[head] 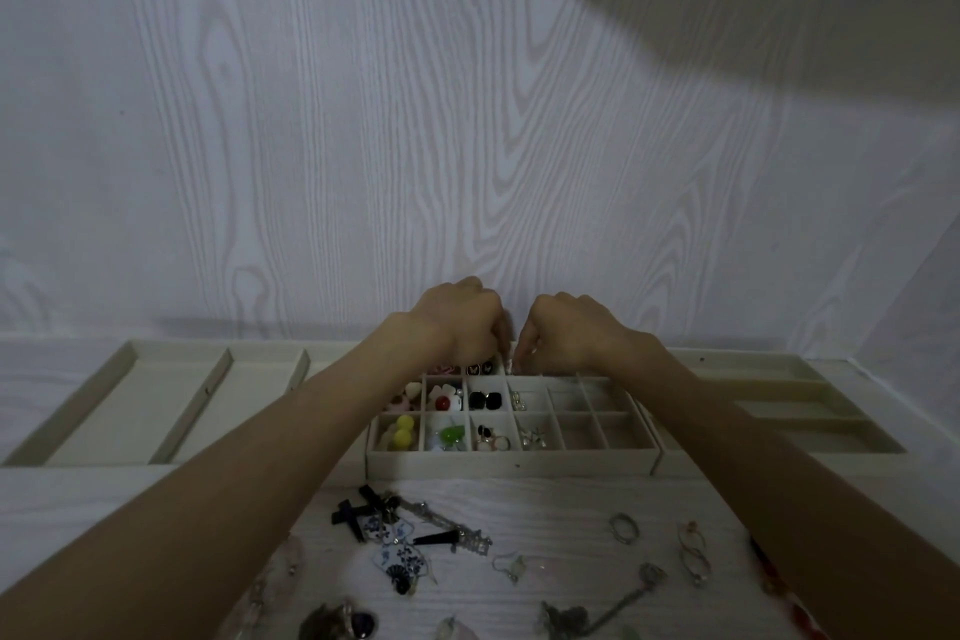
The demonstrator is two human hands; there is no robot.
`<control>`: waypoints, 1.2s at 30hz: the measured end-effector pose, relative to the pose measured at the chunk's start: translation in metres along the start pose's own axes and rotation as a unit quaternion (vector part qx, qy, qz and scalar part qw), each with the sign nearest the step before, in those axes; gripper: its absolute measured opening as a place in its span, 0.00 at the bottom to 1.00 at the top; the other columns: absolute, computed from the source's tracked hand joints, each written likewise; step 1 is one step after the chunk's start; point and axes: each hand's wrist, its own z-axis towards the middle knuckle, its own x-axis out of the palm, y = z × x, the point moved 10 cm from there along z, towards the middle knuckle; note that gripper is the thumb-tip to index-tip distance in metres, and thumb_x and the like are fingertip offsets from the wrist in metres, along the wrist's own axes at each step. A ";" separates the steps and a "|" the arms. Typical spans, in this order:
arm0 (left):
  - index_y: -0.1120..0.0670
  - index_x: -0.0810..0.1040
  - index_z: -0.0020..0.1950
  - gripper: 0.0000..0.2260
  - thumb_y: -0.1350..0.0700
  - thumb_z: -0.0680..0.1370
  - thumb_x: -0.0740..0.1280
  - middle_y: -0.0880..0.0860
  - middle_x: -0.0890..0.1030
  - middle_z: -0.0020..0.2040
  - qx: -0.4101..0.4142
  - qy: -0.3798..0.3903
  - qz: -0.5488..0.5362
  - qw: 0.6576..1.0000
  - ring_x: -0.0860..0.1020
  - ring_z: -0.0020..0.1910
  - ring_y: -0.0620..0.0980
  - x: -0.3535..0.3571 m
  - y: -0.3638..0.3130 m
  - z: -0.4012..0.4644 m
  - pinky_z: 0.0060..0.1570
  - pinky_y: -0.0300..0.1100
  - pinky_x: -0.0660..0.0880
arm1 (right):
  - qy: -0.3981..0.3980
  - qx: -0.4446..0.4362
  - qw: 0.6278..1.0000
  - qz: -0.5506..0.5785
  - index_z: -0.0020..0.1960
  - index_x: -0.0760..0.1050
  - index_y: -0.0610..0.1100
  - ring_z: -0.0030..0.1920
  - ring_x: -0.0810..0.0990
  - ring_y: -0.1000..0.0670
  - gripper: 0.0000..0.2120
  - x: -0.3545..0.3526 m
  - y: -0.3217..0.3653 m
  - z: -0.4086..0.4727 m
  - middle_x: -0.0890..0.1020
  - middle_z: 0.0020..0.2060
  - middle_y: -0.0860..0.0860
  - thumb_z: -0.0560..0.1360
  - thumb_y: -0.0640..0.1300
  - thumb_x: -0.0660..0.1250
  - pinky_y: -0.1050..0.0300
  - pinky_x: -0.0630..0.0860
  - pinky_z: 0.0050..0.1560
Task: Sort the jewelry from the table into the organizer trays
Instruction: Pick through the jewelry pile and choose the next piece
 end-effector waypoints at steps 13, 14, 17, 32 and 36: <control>0.53 0.84 0.53 0.11 0.50 0.74 0.70 0.48 0.83 0.51 -0.087 0.055 -0.292 0.951 0.78 0.51 0.44 -0.018 -0.002 -0.016 0.53 0.39 0.74 | 0.003 0.048 0.908 0.416 0.51 0.83 0.43 0.34 0.72 0.57 0.08 -0.013 -0.032 -0.019 0.78 0.37 0.50 0.76 0.44 0.66 0.68 0.66 0.37; 0.55 0.84 0.53 0.13 0.48 0.75 0.70 0.48 0.82 0.48 -0.098 0.072 -0.308 0.944 0.78 0.47 0.43 -0.017 -0.003 -0.020 0.48 0.36 0.73 | 0.007 0.061 0.882 0.468 0.50 0.82 0.44 0.32 0.68 0.56 0.08 -0.009 -0.036 -0.022 0.75 0.35 0.50 0.76 0.46 0.66 0.65 0.63 0.36; 0.58 0.83 0.49 0.16 0.45 0.74 0.69 0.48 0.78 0.38 -0.102 0.046 -0.373 0.921 0.74 0.36 0.39 -0.024 -0.009 -0.028 0.36 0.32 0.68 | 0.021 0.059 0.806 0.589 0.45 0.78 0.48 0.30 0.64 0.58 0.08 -0.001 -0.032 -0.028 0.70 0.33 0.53 0.79 0.47 0.62 0.65 0.60 0.32; 0.57 0.84 0.50 0.10 0.54 0.72 0.73 0.45 0.83 0.40 -0.070 -0.064 -0.460 0.883 0.76 0.31 0.28 -0.051 -0.014 -0.032 0.26 0.22 0.66 | -0.184 0.039 0.848 0.496 0.51 0.81 0.49 0.34 0.77 0.65 0.06 -0.042 -0.048 -0.055 0.79 0.36 0.60 0.76 0.45 0.66 0.74 0.70 0.38; 0.60 0.83 0.52 0.09 0.58 0.74 0.71 0.52 0.84 0.49 -0.051 -0.058 -0.451 0.889 0.76 0.35 0.26 -0.046 -0.012 -0.028 0.34 0.18 0.68 | -0.192 0.030 0.879 0.435 0.48 0.83 0.48 0.36 0.78 0.70 0.05 -0.054 -0.044 -0.052 0.81 0.37 0.61 0.73 0.47 0.70 0.80 0.69 0.35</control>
